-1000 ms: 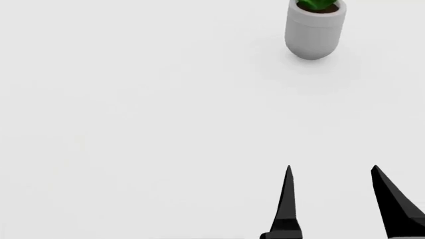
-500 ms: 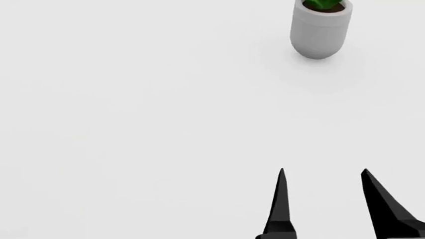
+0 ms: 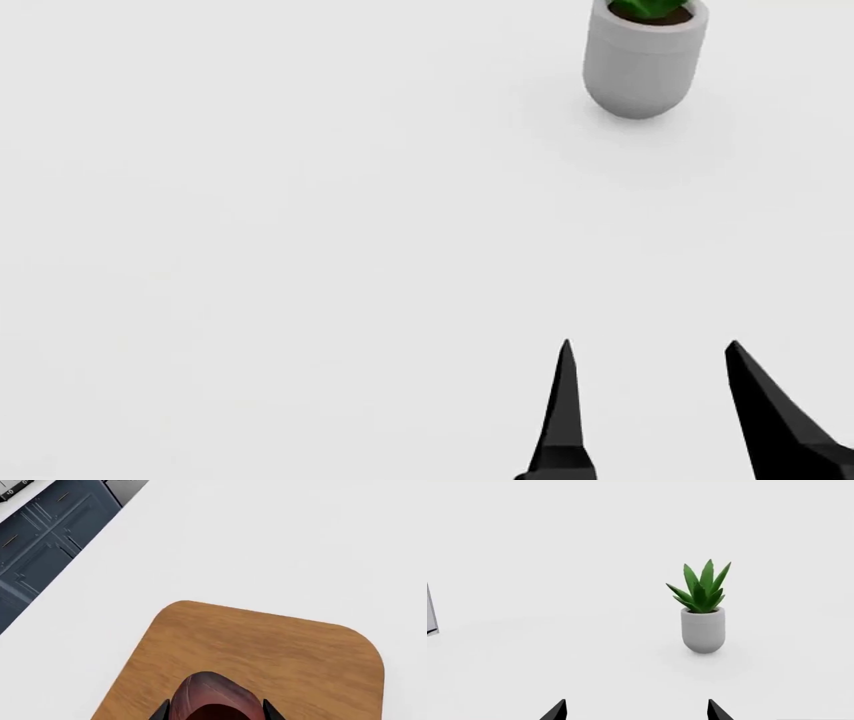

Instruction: Place the date and the orange on separate cutting boards.

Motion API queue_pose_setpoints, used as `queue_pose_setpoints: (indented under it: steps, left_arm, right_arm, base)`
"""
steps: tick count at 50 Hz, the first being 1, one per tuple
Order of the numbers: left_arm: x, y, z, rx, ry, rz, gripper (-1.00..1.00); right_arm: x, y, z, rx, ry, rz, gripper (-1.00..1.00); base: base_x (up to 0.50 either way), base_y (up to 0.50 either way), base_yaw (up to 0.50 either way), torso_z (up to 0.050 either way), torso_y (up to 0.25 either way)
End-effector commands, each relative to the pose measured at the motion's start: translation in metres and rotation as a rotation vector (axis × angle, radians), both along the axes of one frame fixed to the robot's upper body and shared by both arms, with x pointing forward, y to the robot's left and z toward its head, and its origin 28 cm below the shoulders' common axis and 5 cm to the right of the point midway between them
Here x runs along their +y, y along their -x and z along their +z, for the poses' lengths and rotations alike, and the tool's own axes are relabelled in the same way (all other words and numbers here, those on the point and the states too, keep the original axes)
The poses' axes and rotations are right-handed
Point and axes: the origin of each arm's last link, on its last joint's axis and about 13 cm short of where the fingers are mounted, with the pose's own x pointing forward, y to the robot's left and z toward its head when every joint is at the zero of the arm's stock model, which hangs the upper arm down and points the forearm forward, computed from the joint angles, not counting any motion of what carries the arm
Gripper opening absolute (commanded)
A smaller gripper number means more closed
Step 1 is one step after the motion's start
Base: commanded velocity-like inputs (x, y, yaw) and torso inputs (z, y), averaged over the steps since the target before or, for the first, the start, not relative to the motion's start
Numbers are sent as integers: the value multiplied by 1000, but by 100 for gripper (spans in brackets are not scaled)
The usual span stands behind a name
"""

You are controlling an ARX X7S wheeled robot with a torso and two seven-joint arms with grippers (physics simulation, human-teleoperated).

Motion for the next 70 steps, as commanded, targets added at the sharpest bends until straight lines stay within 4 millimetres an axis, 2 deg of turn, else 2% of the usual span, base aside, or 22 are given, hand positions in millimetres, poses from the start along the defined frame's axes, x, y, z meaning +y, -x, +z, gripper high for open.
queue_pose_setpoints:
  steps: [1, 5, 6, 21, 25, 31, 36, 48, 53, 58, 64, 67, 70]
  left_arm:
    - [-8, -5, -10, 1, 66, -51, -100]
    - [-10, -6, -8, -9, 77, -50, -100]
    - [-10, -6, -8, -9, 75, -50, 100]
    - [-10, -8, 3, -34, 58, -60, 100]
    - [-9, -8, 14, -63, 46, -91, 100]
    - [-17, 12, 39, -145, 35, -126, 100]
    - [-22, 30, 51, -194, 16, -148, 100]
    - [-35, 57, 61, -310, 31, -191, 100]
    - [-45, 70, 80, -433, 73, -224, 100]
    - [-61, 94, 99, -534, 87, -310, 100]
    - [-77, 107, 98, -581, 53, -373, 100]
    - [-84, 112, 97, -604, 66, -402, 100]
    - [-86, 118, 99, -632, 68, -408, 100]
  right_arm:
    - [0, -3, 0, -20, 43, -15, 100]
    - [0, -4, 0, -16, 34, -9, 100]
    - [0, -4, -1, -16, 33, -8, 100]
    - [2, -6, -5, 16, 40, 11, 100]
    - [2, -6, -6, 17, 42, 14, 100]
    - [2, -5, -5, 14, 41, 10, 100]
    - [1, -5, -4, 11, 42, 13, 100]
    - [-1, -4, -2, 6, 44, -9, 100]
    - [-16, -10, 16, -19, 61, -95, 100]
    - [-29, -14, 36, -30, 96, -150, 100]
    - [-38, -21, 56, -26, 168, -155, 100]
    - [-48, -24, 69, -47, 142, -175, 100]
    - [-53, -22, 72, -41, 140, -154, 100]
  base:
    - [0, 0, 0, 0, 0]
    - [0, 0, 0, 0, 0]
    - [0, 0, 0, 0, 0]
    - [0, 0, 0, 0, 0]
    - [0, 0, 0, 0, 2]
    - [0, 0, 0, 0, 0]
    - [0, 0, 0, 0, 0]
    - [0, 0, 0, 0, 0]
    - [0, 0, 0, 3, 0]
    - [0, 0, 0, 0, 0]
    - [0, 0, 0, 0, 0]
    - [0, 0, 0, 0, 0]
    - [0, 0, 0, 0, 0]
